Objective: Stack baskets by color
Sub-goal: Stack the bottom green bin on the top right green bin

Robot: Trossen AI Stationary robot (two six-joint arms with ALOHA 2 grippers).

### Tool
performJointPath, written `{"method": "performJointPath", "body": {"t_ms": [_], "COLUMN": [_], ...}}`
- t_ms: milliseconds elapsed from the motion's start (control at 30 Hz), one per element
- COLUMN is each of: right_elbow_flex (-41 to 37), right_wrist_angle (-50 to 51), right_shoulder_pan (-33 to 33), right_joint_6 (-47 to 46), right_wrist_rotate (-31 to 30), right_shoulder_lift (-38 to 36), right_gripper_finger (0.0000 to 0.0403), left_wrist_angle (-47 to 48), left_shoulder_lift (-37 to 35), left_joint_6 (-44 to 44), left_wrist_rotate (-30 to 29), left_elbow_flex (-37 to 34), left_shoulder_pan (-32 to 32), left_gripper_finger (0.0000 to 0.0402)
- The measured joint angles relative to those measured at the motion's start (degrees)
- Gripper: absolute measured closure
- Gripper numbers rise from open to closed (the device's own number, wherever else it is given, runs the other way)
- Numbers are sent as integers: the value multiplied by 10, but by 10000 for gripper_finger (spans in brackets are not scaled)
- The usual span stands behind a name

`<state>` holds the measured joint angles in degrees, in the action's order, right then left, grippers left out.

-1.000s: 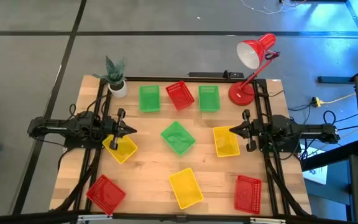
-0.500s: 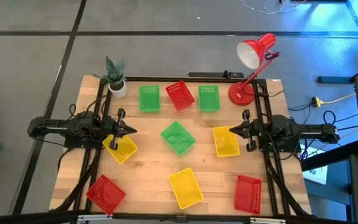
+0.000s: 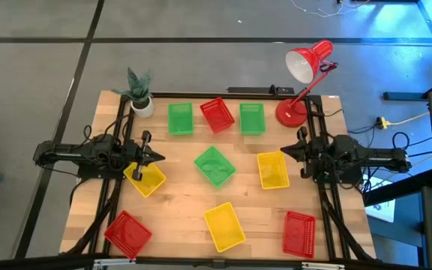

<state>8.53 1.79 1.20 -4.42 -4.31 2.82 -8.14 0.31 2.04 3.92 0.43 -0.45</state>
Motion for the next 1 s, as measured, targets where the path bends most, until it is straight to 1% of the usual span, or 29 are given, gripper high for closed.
{"method": "performJointPath", "body": {"t_ms": [67, 200, 300, 400, 500, 633, 767, 833, 1000], "right_elbow_flex": [41, 131, 200, 261, 317, 392, 477, 519, 605], "right_wrist_angle": [43, 122, 174, 211, 243, 290, 380, 435, 537], "right_shoulder_pan": [0, 0, 0, 0, 0, 0, -4, -12, -42], "right_joint_6": [1, -3, -43, -105, -137, -182, -266, -307, -348], "right_wrist_rotate": [-27, -110, -152, -177, -203, -202, -199, -188, -81], "right_shoulder_lift": [22, 93, 163, 235, 311, 417, 513, 553, 637], "right_gripper_finger": [401, 401, 402, 402, 402, 403, 403, 402, 389], "left_wrist_angle": [0, 0, 0, 0, 0, 0, 0, 0, 0], "left_shoulder_lift": [0, 0, 0, 0, 0, 0, 0, 0, 0], "left_joint_6": [0, 0, 0, 0, 0, 0, 0, 0, 0], "left_wrist_rotate": [0, 0, 0, 0, 0, 0, 0, 0, 0], "left_elbow_flex": [0, 0, 0, 0, 0, 0, 0, 0, 0], "left_shoulder_pan": [0, 0, 0, 0, 0, 0, 0, 0, 0], "left_gripper_finger": [401, 401, 401, 401, 401, 401, 401, 401, 401]}}
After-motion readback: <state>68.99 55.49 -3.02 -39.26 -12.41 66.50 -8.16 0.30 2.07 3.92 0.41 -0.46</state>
